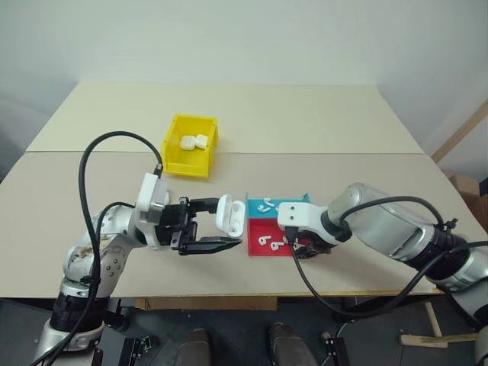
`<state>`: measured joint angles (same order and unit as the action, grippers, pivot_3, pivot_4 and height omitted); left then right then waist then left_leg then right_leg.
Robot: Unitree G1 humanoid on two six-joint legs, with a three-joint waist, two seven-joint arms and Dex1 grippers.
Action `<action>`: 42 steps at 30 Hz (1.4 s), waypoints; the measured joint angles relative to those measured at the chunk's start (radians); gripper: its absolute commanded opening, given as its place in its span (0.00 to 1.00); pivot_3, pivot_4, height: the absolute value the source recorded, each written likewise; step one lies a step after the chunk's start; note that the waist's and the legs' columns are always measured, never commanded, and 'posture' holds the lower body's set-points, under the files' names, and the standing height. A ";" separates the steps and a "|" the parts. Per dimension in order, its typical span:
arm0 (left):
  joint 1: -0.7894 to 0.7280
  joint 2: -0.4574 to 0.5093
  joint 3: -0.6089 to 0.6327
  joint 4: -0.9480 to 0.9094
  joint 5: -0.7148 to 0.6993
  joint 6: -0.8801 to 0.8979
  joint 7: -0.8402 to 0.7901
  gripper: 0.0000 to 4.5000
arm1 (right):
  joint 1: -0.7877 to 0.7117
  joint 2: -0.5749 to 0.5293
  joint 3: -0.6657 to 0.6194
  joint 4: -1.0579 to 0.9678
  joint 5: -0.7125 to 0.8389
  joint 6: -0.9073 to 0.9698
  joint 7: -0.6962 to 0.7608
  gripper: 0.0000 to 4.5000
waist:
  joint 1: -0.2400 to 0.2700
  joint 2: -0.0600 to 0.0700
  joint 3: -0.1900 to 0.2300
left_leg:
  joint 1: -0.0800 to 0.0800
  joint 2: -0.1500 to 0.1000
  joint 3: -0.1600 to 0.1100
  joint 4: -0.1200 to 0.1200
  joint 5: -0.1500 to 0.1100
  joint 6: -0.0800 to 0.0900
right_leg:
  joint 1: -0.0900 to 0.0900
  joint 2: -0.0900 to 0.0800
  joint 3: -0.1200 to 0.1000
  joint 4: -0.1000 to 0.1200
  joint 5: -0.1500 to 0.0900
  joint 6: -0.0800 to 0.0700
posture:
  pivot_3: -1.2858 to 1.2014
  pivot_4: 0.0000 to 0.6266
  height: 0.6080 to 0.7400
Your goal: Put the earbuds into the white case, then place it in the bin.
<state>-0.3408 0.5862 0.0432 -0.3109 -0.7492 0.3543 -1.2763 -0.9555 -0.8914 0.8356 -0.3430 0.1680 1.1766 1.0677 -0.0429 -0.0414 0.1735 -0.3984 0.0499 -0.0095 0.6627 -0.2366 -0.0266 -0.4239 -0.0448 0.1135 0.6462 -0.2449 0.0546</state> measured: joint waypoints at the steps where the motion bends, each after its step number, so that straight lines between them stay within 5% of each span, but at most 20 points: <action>1: 0.000 0.000 0.000 -0.005 0.000 0.000 0.001 0.62 | 0.001 0.000 0.001 0.000 -0.001 0.000 0.000 0.56 | 0.000 0.000 0.000 | 0.000 0.000 0.000 0.000 0.000 0.000 | 0.000 0.000 0.000 0.000 0.000 0.000 | 0.52 0.24 1.00; 8: 0.000 0.000 0.000 -0.017 0.000 0.001 0.011 0.62 | 0.004 0.016 0.001 0.005 -0.017 0.000 -0.002 0.56 | -0.001 0.000 0.000 | 0.000 0.000 0.000 0.000 0.000 0.000 | 0.000 0.000 0.000 0.000 0.000 0.000 | 0.52 0.24 1.00; 15: 0.000 0.004 0.000 -0.027 -0.001 0.018 0.020 0.62 | 0.011 0.020 -0.001 0.008 -0.029 -0.018 0.014 0.15 | -0.001 0.000 0.000 | 0.002 0.000 0.000 0.000 0.000 0.000 | 0.002 0.000 0.000 0.000 0.000 0.000 | 0.52 0.24 1.00; 24: 0.000 0.008 0.000 -0.028 -0.001 0.023 0.019 0.62 | 0.041 0.018 -0.046 -0.002 -0.021 -0.007 0.020 0.14 | -0.001 0.000 0.000 | 0.001 0.000 0.000 0.000 0.000 0.000 | 0.001 0.000 0.000 0.000 0.000 0.000 | 0.52 0.24 1.00; 28: -0.001 0.018 0.000 -0.032 -0.010 0.036 0.016 0.62 | 0.087 -0.018 -0.191 -0.039 0.076 0.054 0.046 0.14 | 0.000 0.000 0.000 | 0.000 0.000 -0.001 0.000 0.000 0.000 | 0.000 0.000 -0.001 0.000 0.000 0.000 | 0.52 0.24 1.00; 33: -0.013 0.037 0.018 -0.011 -0.035 0.040 -0.009 0.62 | 0.190 -0.010 -0.599 -0.083 0.257 0.085 0.057 0.14 | 0.001 0.000 0.000 | 0.000 0.000 -0.002 0.000 0.000 0.000 | 0.002 0.000 -0.002 -0.001 0.000 0.000 | 0.52 0.24 1.00; 37: -0.047 0.036 0.030 0.047 -0.040 0.046 -0.008 0.62 | 0.310 0.137 -0.921 -0.116 0.380 -0.001 0.005 0.14 | 0.001 0.000 0.000 | 0.000 0.000 -0.003 0.000 0.000 0.000 | 0.002 0.000 -0.003 -0.001 0.000 0.000 | 0.52 0.24 1.00; 42: -0.102 0.032 0.019 0.068 -0.041 0.083 0.006 0.62 | 0.277 0.301 -1.082 -0.159 0.485 -0.101 -0.120 0.14 | -0.005 0.000 0.000 | 0.000 0.000 -0.004 0.000 0.000 0.000 | 0.002 0.000 -0.003 0.000 0.000 0.000 | 0.52 0.24 1.00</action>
<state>-0.4425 0.6186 0.0619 -0.2430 -0.7899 0.4374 -1.2701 -0.6780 -0.5902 -0.2464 -0.5016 0.6526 1.0756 0.9475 -0.0475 -0.0411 0.1736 -0.3987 0.0496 -0.0132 0.6627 -0.2366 -0.0265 -0.4220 -0.0444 0.1109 0.6462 -0.2448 0.0546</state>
